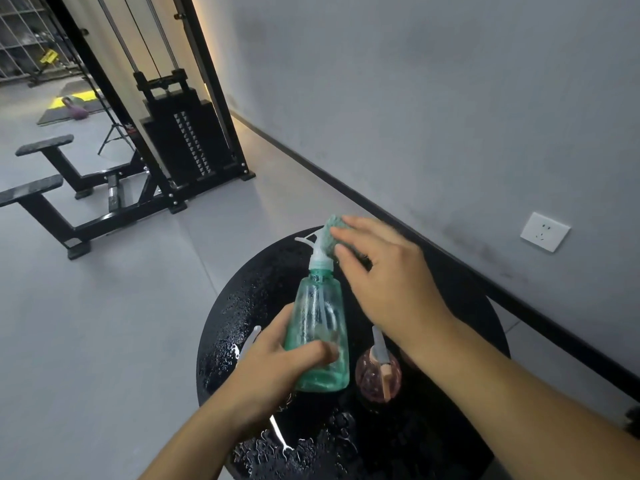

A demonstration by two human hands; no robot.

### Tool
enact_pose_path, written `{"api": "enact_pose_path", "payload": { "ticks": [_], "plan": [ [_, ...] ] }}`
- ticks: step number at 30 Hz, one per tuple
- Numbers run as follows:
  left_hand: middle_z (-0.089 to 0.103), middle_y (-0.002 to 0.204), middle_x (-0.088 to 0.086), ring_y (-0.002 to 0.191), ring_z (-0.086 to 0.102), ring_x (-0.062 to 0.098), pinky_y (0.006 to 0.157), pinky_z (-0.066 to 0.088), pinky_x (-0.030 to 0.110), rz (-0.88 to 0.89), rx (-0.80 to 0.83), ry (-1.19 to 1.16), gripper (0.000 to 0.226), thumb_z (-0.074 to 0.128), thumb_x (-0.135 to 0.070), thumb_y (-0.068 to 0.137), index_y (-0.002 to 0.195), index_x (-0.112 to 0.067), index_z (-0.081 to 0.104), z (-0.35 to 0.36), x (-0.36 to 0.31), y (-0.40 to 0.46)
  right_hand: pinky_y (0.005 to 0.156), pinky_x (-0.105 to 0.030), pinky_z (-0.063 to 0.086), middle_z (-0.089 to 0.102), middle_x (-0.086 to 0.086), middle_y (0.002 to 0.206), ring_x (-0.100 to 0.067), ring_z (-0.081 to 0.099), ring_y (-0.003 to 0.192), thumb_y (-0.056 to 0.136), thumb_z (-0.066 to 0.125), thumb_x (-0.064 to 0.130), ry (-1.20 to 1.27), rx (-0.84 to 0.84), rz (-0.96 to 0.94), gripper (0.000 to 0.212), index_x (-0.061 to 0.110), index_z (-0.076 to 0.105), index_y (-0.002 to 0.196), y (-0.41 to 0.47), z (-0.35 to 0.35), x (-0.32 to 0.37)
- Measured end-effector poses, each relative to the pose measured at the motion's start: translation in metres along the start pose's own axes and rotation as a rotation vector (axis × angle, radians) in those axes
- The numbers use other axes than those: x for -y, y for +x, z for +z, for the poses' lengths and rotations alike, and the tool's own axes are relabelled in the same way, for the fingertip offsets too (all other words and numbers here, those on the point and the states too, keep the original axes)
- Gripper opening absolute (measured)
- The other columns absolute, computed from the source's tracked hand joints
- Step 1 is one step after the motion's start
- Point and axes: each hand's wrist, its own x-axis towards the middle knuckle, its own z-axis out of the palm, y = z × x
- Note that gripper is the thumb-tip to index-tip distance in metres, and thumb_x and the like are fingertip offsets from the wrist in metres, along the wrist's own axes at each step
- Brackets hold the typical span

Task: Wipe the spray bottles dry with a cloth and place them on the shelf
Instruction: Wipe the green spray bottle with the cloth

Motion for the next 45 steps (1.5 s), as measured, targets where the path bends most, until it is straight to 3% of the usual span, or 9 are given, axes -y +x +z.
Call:
{"api": "enact_pose_path", "payload": {
  "ticks": [5,11,14,19,27,31,36,42,45],
  "plan": [
    [0.079,0.117,0.007,0.105,0.079,0.028,0.088,0.061,0.038,-0.013,0.005,-0.01,0.061,0.083,-0.036,0.066,0.124,-0.044,0.069,-0.004,0.003,-0.001,0.113,-0.043,0.046,0.06,0.003,0.143,-0.015,0.052,0.131,0.102,0.061,0.015,-0.108,0.067,-0.079,0.035,0.021,0.067,0.135,-0.003,0.004,-0.003],
    [0.08,0.116,0.004,0.103,0.079,0.025,0.087,0.062,0.036,-0.008,-0.008,0.058,0.053,0.08,-0.04,0.067,0.117,-0.054,0.069,-0.006,0.0,-0.002,0.114,-0.032,0.045,0.06,0.003,0.143,-0.012,0.051,0.133,0.102,0.06,0.013,-0.057,0.046,-0.004,0.034,0.02,0.068,0.135,-0.001,0.001,-0.007],
    [0.08,0.116,0.005,0.104,0.079,0.026,0.094,0.062,0.044,-0.004,-0.004,0.064,0.055,0.081,-0.04,0.067,0.119,-0.05,0.069,-0.005,0.0,-0.001,0.113,-0.034,0.046,0.06,0.002,0.141,-0.012,0.052,0.133,0.101,0.061,0.011,-0.04,0.074,-0.059,0.034,0.019,0.069,0.133,-0.002,0.002,-0.004],
    [0.081,0.113,0.005,0.099,0.08,0.025,0.08,0.061,0.028,0.0,-0.008,0.036,0.053,0.077,-0.026,0.074,0.125,-0.04,0.068,-0.006,-0.003,-0.003,0.109,-0.036,0.049,0.063,0.003,0.136,-0.013,0.056,0.128,0.101,0.06,0.009,-0.06,0.018,-0.02,0.033,0.018,0.071,0.131,0.004,-0.004,-0.016],
    [0.08,0.114,0.004,0.101,0.08,0.026,0.085,0.063,0.035,-0.001,-0.012,0.067,0.065,0.083,-0.035,0.066,0.129,-0.039,0.065,-0.003,-0.001,-0.002,0.109,-0.035,0.049,0.062,0.003,0.135,-0.014,0.056,0.127,0.1,0.061,0.008,-0.062,0.083,-0.074,0.033,0.018,0.072,0.129,0.001,-0.002,-0.008],
    [0.081,0.113,0.004,0.097,0.081,0.025,0.079,0.062,0.029,0.001,-0.029,0.057,0.06,0.078,-0.024,0.073,0.13,-0.035,0.064,-0.008,-0.003,-0.002,0.109,-0.034,0.049,0.063,0.005,0.133,-0.011,0.057,0.125,0.101,0.06,0.01,-0.077,0.028,-0.003,0.032,0.02,0.072,0.129,0.007,-0.011,-0.015],
    [0.081,0.109,0.002,0.096,0.081,0.024,0.086,0.066,0.039,0.001,-0.041,0.114,0.06,0.082,-0.029,0.071,0.127,-0.038,0.064,-0.004,-0.002,-0.001,0.11,-0.026,0.045,0.061,0.003,0.137,-0.013,0.054,0.127,0.1,0.063,0.01,-0.056,0.162,-0.17,0.033,0.02,0.071,0.13,-0.003,-0.006,0.002],
    [0.08,0.109,0.004,0.095,0.08,0.025,0.076,0.062,0.028,0.021,-0.071,0.064,0.059,0.078,-0.024,0.071,0.128,-0.035,0.063,-0.009,-0.006,-0.003,0.109,-0.035,0.049,0.061,0.005,0.135,-0.013,0.055,0.126,0.1,0.061,0.009,-0.086,0.103,-0.07,0.032,0.019,0.073,0.128,-0.001,-0.008,-0.01],
    [0.08,0.11,0.004,0.095,0.08,0.024,0.079,0.064,0.033,0.02,-0.07,0.097,0.059,0.08,-0.026,0.071,0.127,-0.037,0.064,-0.008,-0.007,-0.001,0.106,-0.037,0.051,0.062,0.002,0.134,-0.015,0.057,0.126,0.1,0.063,0.008,-0.018,0.069,-0.123,0.031,0.018,0.073,0.127,-0.004,-0.007,-0.005]
  ]
}}
